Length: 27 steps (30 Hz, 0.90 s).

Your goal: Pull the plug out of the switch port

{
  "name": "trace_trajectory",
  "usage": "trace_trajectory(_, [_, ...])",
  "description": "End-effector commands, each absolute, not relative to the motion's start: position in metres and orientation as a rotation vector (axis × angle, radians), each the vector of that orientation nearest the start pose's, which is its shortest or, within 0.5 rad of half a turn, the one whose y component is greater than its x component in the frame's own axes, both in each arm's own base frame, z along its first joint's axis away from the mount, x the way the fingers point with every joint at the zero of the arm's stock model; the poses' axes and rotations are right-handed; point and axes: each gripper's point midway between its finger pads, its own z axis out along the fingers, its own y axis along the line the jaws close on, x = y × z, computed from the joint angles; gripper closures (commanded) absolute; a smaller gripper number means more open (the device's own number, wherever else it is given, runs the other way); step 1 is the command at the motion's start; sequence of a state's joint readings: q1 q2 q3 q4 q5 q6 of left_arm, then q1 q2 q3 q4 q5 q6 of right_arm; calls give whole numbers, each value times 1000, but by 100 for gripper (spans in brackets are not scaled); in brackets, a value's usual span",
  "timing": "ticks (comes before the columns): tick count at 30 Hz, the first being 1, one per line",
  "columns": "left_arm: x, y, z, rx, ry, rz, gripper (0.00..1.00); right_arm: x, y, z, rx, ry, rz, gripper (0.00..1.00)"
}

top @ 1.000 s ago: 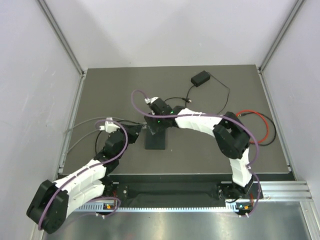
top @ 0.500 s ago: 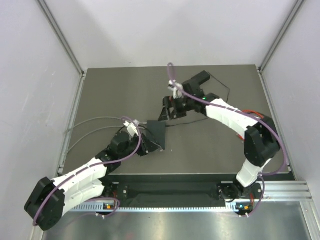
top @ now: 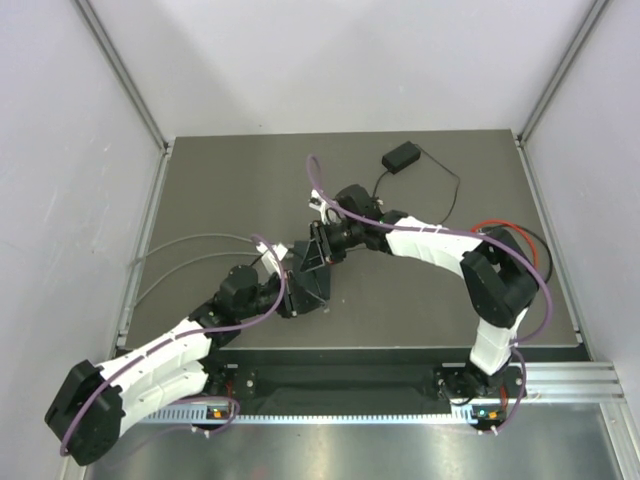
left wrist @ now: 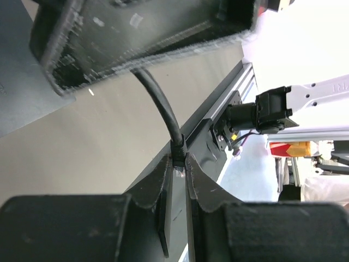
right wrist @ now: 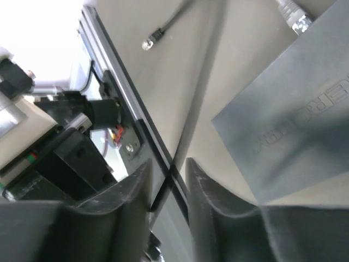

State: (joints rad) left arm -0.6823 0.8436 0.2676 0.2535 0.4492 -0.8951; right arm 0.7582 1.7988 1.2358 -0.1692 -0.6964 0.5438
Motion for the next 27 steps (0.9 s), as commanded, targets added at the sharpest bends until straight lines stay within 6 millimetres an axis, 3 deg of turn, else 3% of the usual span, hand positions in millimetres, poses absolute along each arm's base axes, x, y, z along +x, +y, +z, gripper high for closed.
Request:
trace_trajectory(1, [148,-262,144,192,2107,-1452,100,241,403,141,-629,2393,1446,80])
trace_trajectory(2, [148,-261,143,185,2117,-1445,100,244,402,148,-598,2365,1444,92])
trace_trajectory(3, [149,-260,142,174,2121,-1435,91,248,399,151,-554,2355,1436,98])
trace_trajectory(4, [152,-259,143,152,2117,-1415,77,262,393,154,-456,2305,1438,100])
trace_trajectory(5, [154,-256,146,142,2106,-1405,65,266,387,169,-416,2255,1442,100])
trace_trajectory(7, [161,-251,151,94,2084,-1357,40,284,363,171,-285,2244,1420,100])
trace_trajectory(8, [163,-248,164,88,2040,-1354,36,289,355,192,-268,2177,1440,100])
trace_trajectory(9, [162,-244,163,79,2049,-1332,34,291,345,192,-231,2171,1450,100])
trace_trajectory(11, [166,-239,182,72,1990,-1309,33,297,320,219,-182,2119,1487,100])
trace_trajectory(12, [166,-235,180,69,2003,-1278,33,297,311,225,-169,2115,1486,100])
trace_trajectory(14, [171,-226,192,36,1969,-1226,34,301,279,249,-139,2058,1445,100])
trace_trajectory(15, [173,-222,194,22,1961,-1204,35,301,266,251,-102,2069,1424,100])
trace_trajectory(16, [173,-217,191,2,1974,-1178,36,311,238,250,-17,2061,1377,100])
trace_trajectory(17, [176,-212,197,-23,1940,-1160,36,309,221,264,5,2013,1361,100])
trace_trajectory(18, [176,-211,199,-22,1925,-1157,36,310,203,256,69,2030,1342,100])
trace_trajectory(19, [176,-208,199,-29,1923,-1150,36,322,168,258,164,1997,1291,100])
trace_trajectory(20, [176,-208,196,-32,1929,-1147,36,325,148,262,203,1967,1259,100])
trace_trajectory(21, [175,-209,195,-31,1936,-1154,36,327,125,251,291,1985,1224,100])
trace_trajectory(22, [175,-210,192,-32,1948,-1155,36,332,86,246,408,1964,1174,100])
trace_trajectory(24, [172,-213,188,-31,1966,-1175,37,332,48,239,517,1924,1113,100])
trace_trajectory(25, [172,-214,186,-34,1973,-1179,37,334,12,230,618,1908,1015,100])
trace_trajectory(27, [170,-217,184,-34,1976,-1206,38,338,-15,211,709,1919,918,100])
